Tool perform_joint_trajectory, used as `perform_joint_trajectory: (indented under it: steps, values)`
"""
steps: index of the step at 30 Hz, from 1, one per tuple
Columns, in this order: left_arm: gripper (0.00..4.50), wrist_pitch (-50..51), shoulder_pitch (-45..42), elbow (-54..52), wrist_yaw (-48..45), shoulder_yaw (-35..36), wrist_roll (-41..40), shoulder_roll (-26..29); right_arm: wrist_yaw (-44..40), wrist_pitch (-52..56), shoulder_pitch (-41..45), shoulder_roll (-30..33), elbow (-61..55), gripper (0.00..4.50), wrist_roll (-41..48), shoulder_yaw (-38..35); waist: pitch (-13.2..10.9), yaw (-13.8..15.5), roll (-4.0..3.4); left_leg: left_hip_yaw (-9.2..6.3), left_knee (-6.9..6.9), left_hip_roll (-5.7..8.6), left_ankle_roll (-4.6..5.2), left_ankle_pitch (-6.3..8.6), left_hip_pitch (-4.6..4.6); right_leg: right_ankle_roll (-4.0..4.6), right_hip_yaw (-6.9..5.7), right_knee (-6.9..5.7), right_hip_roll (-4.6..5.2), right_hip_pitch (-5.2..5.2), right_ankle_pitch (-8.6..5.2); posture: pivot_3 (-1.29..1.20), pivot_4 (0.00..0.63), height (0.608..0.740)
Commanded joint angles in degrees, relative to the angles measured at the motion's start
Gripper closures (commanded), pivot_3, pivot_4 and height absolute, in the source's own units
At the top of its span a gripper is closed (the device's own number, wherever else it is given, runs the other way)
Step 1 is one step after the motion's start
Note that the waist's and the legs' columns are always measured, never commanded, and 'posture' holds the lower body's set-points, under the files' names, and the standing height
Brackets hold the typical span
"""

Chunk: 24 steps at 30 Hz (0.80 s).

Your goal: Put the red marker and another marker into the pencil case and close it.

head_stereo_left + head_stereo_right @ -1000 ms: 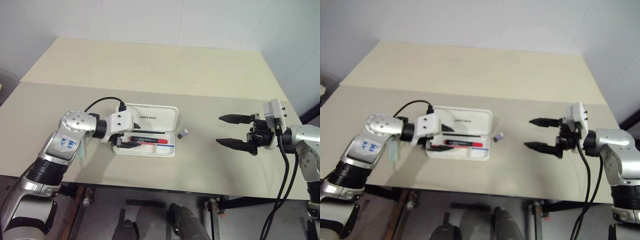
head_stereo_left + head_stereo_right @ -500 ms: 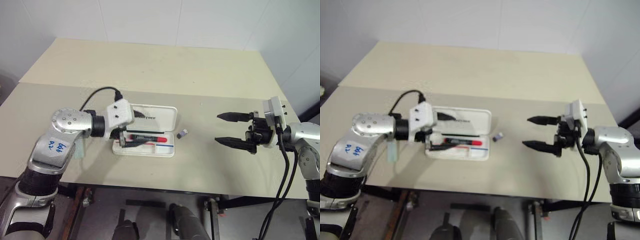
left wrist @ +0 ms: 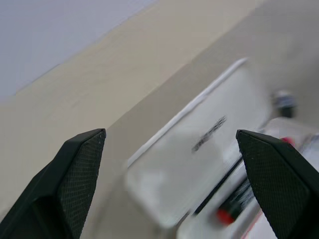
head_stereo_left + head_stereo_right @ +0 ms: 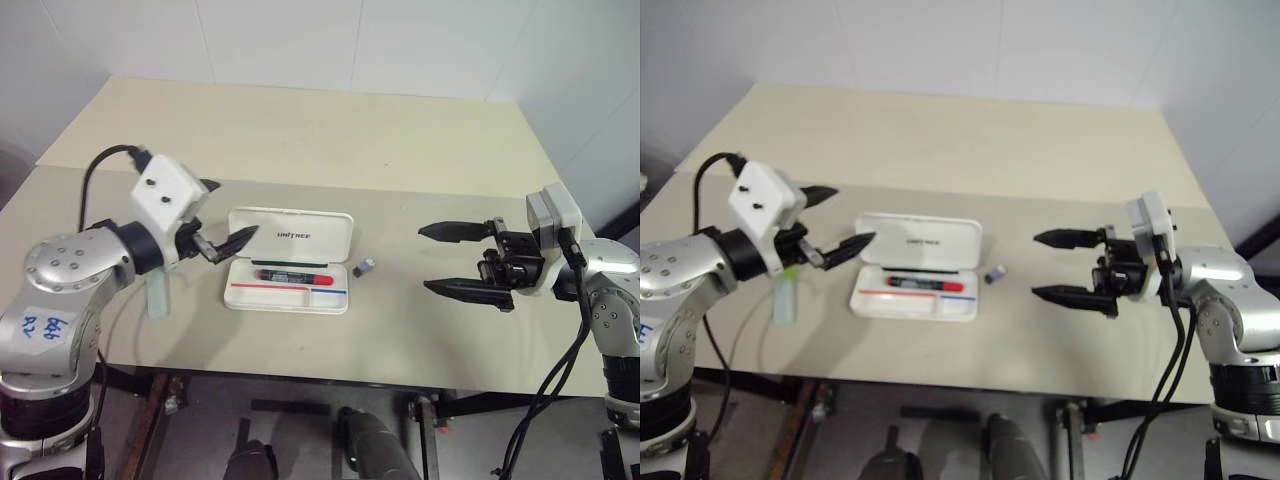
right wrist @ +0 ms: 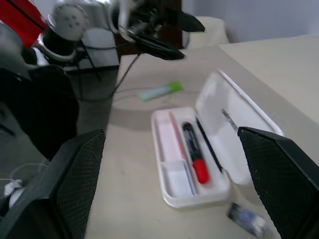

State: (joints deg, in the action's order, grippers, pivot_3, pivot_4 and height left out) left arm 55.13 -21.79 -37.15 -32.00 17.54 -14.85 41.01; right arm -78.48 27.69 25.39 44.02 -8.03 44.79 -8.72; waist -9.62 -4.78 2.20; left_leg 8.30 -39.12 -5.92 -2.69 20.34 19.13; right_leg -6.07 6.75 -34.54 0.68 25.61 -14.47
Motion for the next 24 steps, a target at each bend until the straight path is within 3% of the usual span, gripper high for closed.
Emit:
perform_joint_trajectory:
  steps: [1,6,13,24]
  values:
    - [0.05,1.17,1.88,-3.13,6.10,3.90,2.81,-0.79,-0.92,0.20,1.46,-1.25,-3.12,0.00,1.71,1.20,0.02,0.03,0.03,-0.01,0.00,0.00,0.00,0.00,0.00,0.00,0.00,0.00,0.00,0.00,0.00,0.00,0.150,0.740]
    - [0.05,1.40,5.42,-4.03,14.42,6.47,6.14,-4.93,-1.53,-2.68,3.15,-3.36,-2.29,0.00,-0.88,4.11,0.02,0.18,0.03,-0.02,0.00,0.01,-0.01,0.00,0.01,0.00,-0.02,0.01,0.01,-0.01,0.00,0.00,0.150,0.740]
    - [0.05,1.69,10.82,-5.64,27.69,5.17,12.38,-16.44,0.46,-10.94,3.24,-8.31,-0.56,0.00,-8.65,8.36,0.04,0.06,0.08,-0.02,0.02,0.01,-0.04,0.02,0.04,0.01,-0.04,0.07,0.03,-0.02,-0.01,0.00,0.150,0.740]
    - [0.05,2.63,14.94,-7.27,35.92,7.34,15.21,-26.83,3.84,-13.67,0.60,-11.89,-2.98,0.00,-14.24,13.46,0.07,-0.13,0.12,-0.03,0.00,0.01,-0.07,0.00,-0.01,0.01,-0.04,0.03,0.04,-0.06,0.00,0.00,0.150,0.740]
